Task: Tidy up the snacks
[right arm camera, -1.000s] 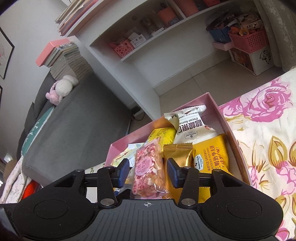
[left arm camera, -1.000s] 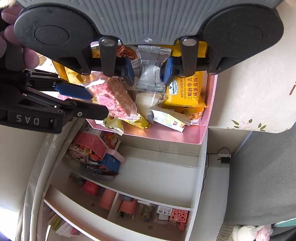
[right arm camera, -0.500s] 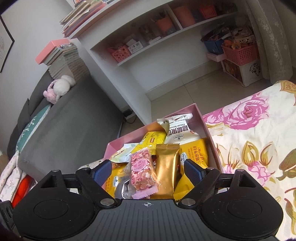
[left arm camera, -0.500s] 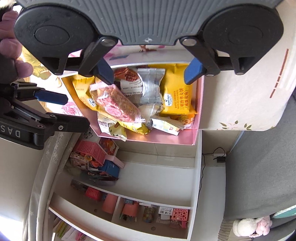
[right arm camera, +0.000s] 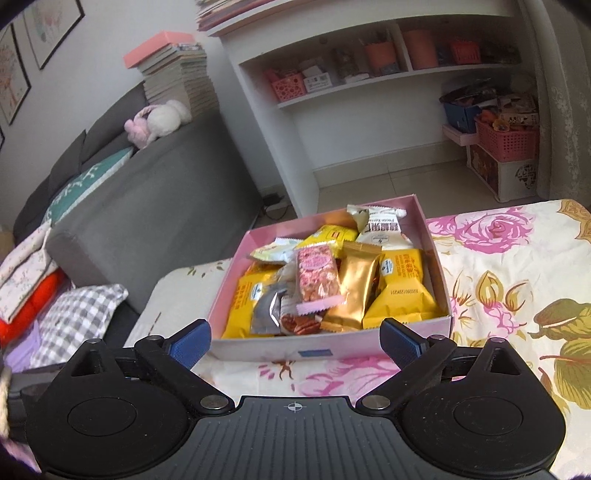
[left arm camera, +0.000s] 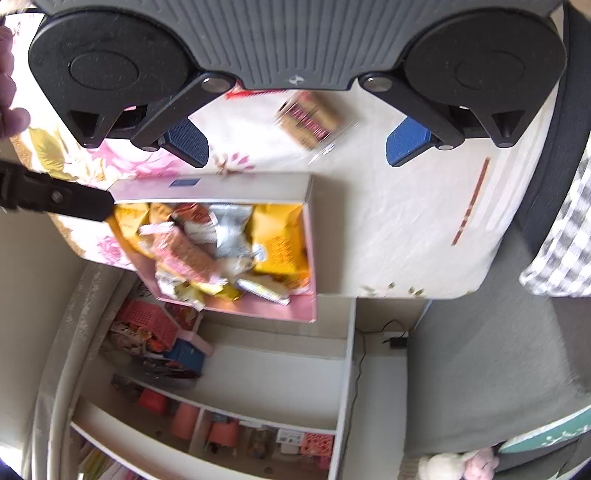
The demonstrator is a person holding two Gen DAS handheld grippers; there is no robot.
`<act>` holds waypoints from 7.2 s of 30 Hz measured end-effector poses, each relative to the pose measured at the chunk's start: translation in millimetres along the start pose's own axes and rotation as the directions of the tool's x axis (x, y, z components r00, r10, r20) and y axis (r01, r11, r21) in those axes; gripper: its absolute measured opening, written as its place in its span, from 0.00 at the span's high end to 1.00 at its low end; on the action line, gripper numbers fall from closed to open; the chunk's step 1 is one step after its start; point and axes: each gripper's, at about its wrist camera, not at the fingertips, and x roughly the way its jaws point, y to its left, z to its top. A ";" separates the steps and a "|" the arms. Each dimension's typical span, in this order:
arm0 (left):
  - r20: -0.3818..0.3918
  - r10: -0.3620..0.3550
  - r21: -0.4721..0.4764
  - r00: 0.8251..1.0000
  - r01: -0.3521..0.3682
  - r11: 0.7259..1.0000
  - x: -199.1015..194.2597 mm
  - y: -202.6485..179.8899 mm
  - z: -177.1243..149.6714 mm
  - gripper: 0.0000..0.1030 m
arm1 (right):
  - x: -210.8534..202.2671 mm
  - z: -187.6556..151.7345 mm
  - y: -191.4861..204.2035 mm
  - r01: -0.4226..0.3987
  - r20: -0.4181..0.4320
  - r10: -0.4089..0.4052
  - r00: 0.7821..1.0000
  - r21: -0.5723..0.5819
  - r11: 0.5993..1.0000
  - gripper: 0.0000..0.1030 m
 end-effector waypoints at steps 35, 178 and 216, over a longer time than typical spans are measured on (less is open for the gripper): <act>-0.049 0.063 0.014 0.997 -0.063 0.998 17.1 29.8 -29.0 0.02 | 51.1 -96.3 63.9 -0.188 -0.179 0.122 0.976 -0.422 0.887 0.60; 0.042 0.087 0.039 0.995 -0.089 0.995 -5.7 -69.8 -4.5 0.00 | -36.9 -7.0 -30.6 0.149 -0.012 -0.150 0.989 -0.040 0.988 0.09; -0.053 0.194 0.011 0.980 -0.194 0.981 -39.8 -67.9 -39.6 0.00 | -40.0 -41.9 -8.8 0.284 -0.109 -0.299 0.948 -0.129 0.950 0.03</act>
